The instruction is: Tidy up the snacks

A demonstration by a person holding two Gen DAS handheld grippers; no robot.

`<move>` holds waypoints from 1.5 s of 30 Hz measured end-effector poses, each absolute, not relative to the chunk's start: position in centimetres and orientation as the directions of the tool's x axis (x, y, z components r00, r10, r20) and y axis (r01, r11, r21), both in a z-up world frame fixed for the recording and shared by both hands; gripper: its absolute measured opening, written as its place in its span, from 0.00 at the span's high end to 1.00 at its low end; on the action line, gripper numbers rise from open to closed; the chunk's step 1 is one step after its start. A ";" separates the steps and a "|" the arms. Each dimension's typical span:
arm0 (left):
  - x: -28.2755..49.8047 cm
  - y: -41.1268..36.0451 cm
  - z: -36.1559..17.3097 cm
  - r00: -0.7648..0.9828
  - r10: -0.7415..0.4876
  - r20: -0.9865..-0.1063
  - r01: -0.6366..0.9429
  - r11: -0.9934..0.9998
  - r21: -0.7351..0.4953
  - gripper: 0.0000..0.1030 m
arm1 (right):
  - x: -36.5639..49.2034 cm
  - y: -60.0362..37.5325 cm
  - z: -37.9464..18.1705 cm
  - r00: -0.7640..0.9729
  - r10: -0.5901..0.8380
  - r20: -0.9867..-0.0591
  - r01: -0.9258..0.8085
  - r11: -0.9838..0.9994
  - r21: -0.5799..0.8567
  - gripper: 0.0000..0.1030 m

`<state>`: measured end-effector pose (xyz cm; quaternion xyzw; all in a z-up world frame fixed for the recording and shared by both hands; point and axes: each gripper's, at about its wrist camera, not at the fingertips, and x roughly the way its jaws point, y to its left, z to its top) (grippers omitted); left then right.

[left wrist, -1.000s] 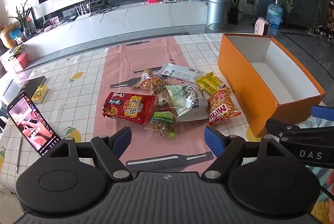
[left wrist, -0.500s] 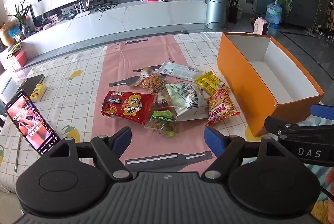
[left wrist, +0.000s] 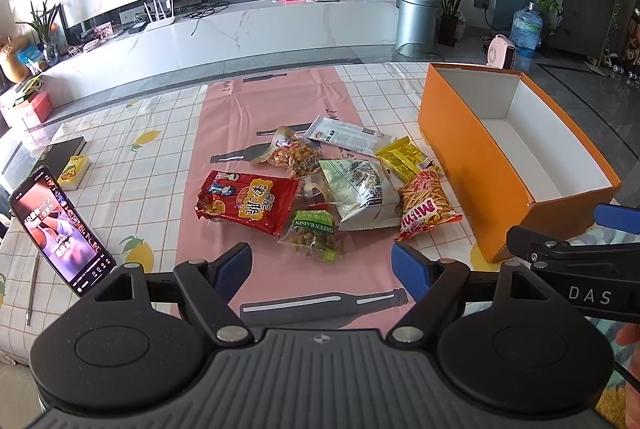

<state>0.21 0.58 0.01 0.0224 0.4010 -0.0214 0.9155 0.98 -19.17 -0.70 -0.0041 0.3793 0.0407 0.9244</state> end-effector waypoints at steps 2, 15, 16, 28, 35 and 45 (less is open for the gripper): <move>0.2 0.5 0.0 0.676 -0.022 -0.736 0.058 0.998 0.023 0.10 | 1.0 -19.2 -0.7 0.709 0.073 -0.702 -0.079 0.997 0.025 0.04; 0.1 0.3 -0.1 0.674 -0.019 -0.738 0.058 0.998 0.027 0.10 | 1.1 -19.3 -0.7 0.700 0.072 -0.710 -0.071 0.997 0.031 0.04; 0.1 0.2 -0.1 0.674 -0.018 -0.739 0.058 0.998 0.028 0.10 | 1.1 -19.3 -0.7 0.699 0.073 -0.711 -0.072 0.997 0.032 0.04; 0.1 0.4 0.0 0.675 -0.020 -0.738 0.058 0.998 0.026 0.10 | 1.1 -19.1 -0.6 0.701 0.076 -0.709 -0.080 0.996 0.028 0.04; 0.1 0.3 0.1 0.674 -0.020 -0.739 0.059 0.998 0.026 0.10 | 1.0 -19.1 -0.6 0.702 0.074 -0.708 -0.079 0.997 0.026 0.04; 0.0 0.4 0.1 0.674 -0.020 -0.738 0.058 0.998 0.026 0.10 | 1.0 -19.1 -0.6 0.702 0.075 -0.708 -0.080 0.996 0.026 0.04</move>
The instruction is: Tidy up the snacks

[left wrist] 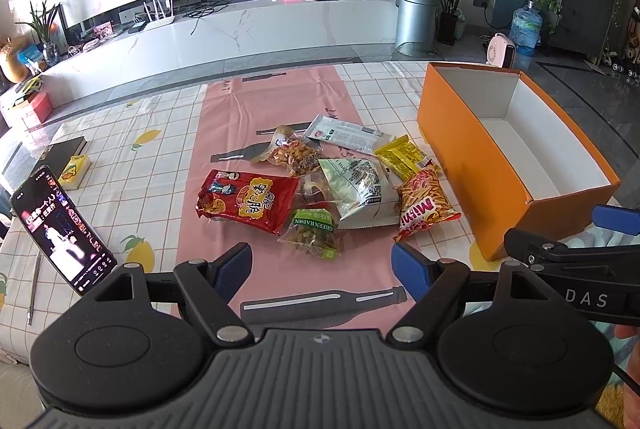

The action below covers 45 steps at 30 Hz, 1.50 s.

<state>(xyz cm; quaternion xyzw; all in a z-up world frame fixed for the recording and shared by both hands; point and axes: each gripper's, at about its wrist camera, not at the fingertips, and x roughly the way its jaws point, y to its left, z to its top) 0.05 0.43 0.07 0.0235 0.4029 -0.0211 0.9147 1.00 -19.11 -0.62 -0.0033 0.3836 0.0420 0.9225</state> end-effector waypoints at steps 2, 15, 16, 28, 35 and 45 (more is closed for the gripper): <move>0.0 0.4 0.1 0.674 -0.019 -0.738 0.057 0.998 0.026 0.10 | 1.0 -19.1 -0.6 0.701 0.075 -0.709 -0.080 0.996 0.026 0.04; 0.1 0.5 0.1 0.672 -0.018 -0.740 0.058 0.998 0.028 0.10 | 1.1 -19.1 -0.7 0.701 0.074 -0.710 -0.079 0.997 0.025 0.04; 0.1 0.5 0.1 0.671 -0.019 -0.741 0.059 0.998 0.028 0.10 | 1.1 -19.1 -0.7 0.700 0.074 -0.710 -0.080 0.996 0.025 0.04; 1.2 1.3 0.1 0.671 -0.067 -0.739 0.112 0.994 0.011 0.22 | 1.3 -18.6 -1.2 0.750 0.110 -0.653 -0.126 0.992 0.022 0.09; 2.7 2.3 -0.7 0.642 -0.138 -0.755 0.148 0.987 -0.056 0.47 | 2.7 -17.3 -2.2 0.736 0.191 -0.650 -0.196 0.978 0.066 0.35; 6.0 1.8 -2.3 0.617 -0.208 -0.759 0.191 0.975 -0.112 0.47 | 6.3 -15.6 -4.7 0.707 0.243 -0.664 -0.244 0.965 0.093 0.51</move>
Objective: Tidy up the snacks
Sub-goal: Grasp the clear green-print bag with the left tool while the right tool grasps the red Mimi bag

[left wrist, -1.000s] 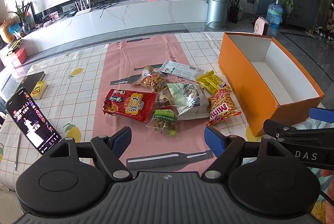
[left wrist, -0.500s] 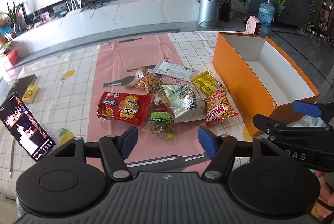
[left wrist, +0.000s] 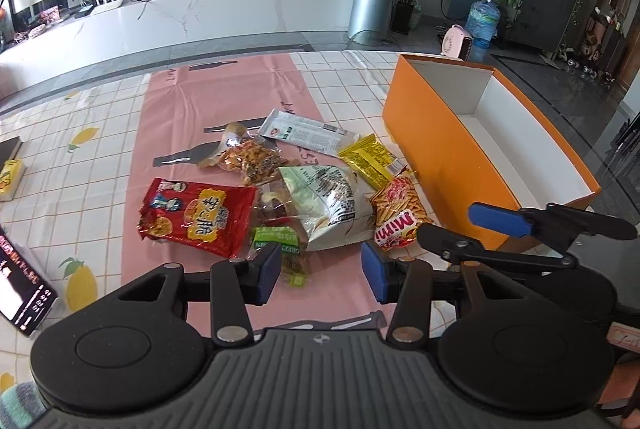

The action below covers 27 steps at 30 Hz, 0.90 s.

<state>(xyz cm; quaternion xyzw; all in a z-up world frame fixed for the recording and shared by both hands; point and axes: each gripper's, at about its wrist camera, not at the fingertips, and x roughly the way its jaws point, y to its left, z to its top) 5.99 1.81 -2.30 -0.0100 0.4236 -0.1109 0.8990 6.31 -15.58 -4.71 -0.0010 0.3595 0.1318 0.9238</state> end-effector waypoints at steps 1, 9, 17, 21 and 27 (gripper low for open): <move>6.4 1.7 -2.5 0.613 -0.212 -0.761 0.192 0.974 -0.117 0.47 | 6.8 -15.5 -5.0 0.706 0.236 -0.667 -0.241 0.967 0.086 0.51; 10.1 1.4 -4.8 0.568 -0.233 -0.789 0.183 0.971 -0.155 0.47 | 10.7 -14.4 -8.1 0.684 0.165 -0.711 -0.224 0.974 0.010 0.52; 13.2 1.0 -7.3 0.529 -0.273 -0.803 0.159 0.962 -0.222 0.46 | 12.4 -13.9 -10.5 0.682 0.124 -0.721 -0.209 0.977 -0.030 0.52; 14.1 0.6 -8.4 0.510 -0.288 -0.810 0.155 0.958 -0.243 0.44 | 12.9 -14.0 -11.3 0.677 0.123 -0.725 -0.198 0.980 -0.019 0.52; 15.9 0.0 -10.0 0.466 -0.307 -0.830 0.112 0.951 -0.289 0.33 | 13.2 -14.1 -12.3 0.678 0.134 -0.723 -0.195 0.981 -0.001 0.50</move>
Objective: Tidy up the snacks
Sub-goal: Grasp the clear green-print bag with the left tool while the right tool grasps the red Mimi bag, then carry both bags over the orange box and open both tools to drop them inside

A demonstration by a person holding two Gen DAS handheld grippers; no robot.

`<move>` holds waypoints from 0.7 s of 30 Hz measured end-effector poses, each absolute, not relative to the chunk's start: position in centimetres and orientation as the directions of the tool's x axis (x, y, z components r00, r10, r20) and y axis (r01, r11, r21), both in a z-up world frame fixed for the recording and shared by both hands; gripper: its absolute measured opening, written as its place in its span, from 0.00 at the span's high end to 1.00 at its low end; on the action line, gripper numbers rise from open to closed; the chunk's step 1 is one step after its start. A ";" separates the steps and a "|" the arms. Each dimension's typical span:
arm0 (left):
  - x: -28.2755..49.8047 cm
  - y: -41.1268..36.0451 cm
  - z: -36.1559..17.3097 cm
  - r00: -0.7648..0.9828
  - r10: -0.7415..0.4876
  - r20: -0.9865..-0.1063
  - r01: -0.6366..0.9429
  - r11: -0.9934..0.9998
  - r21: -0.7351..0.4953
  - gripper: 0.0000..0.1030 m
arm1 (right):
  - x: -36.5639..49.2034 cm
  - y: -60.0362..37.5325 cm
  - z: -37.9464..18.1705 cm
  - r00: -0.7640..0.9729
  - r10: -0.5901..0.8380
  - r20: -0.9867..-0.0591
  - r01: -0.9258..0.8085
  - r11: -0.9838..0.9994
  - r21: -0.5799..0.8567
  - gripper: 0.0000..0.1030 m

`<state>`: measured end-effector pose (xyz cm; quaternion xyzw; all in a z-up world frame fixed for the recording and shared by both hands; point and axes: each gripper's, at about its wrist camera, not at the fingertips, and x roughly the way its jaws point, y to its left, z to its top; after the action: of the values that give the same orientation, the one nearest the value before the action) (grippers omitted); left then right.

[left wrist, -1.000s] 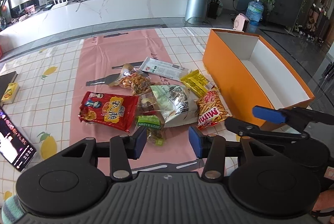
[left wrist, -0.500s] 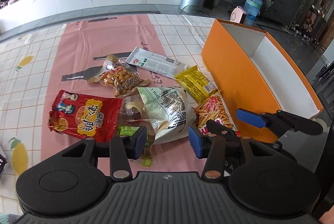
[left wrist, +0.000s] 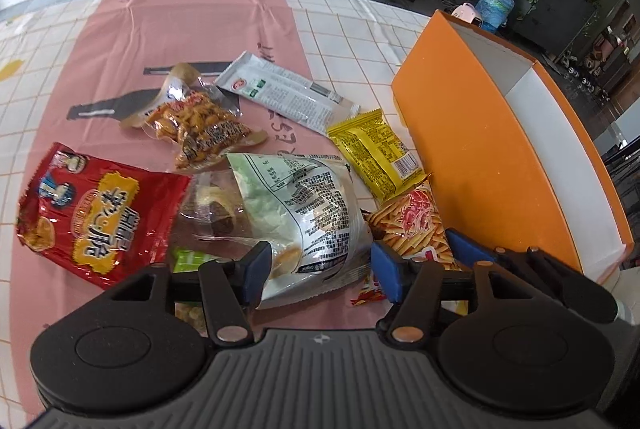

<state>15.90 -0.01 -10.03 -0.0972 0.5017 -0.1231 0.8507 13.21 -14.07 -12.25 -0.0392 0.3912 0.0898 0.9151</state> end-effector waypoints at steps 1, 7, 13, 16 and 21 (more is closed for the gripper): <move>16.2 -0.1 -10.3 0.456 -0.306 -0.836 0.098 0.951 -0.295 0.32 | 13.3 -14.1 -12.4 0.676 0.136 -0.725 -0.194 0.981 0.004 0.50; 17.2 -0.1 -11.5 0.432 -0.277 -0.858 0.004 0.952 -0.305 0.25 | 13.5 -14.1 -13.0 0.674 0.136 -0.726 -0.192 0.981 0.005 0.51; 17.1 -0.1 -11.8 0.441 -0.276 -0.854 -0.012 0.950 -0.313 0.27 | 13.4 -14.2 -13.1 0.679 0.134 -0.722 -0.192 0.981 0.002 0.55; 17.0 -0.1 -11.8 0.446 -0.279 -0.850 -0.012 0.948 -0.317 0.35 | 13.3 -14.3 -13.0 0.682 0.134 -0.719 -0.192 0.981 0.000 0.59; 16.4 0.1 -11.3 0.460 -0.267 -0.846 -0.019 0.950 -0.311 0.40 | 13.0 -14.5 -12.6 0.681 0.141 -0.718 -0.196 0.981 0.006 0.66</move>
<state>16.36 0.06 -11.31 -0.1392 0.5141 -0.0737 0.8431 12.98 -14.47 -12.63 -0.0354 0.3884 0.0919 0.9162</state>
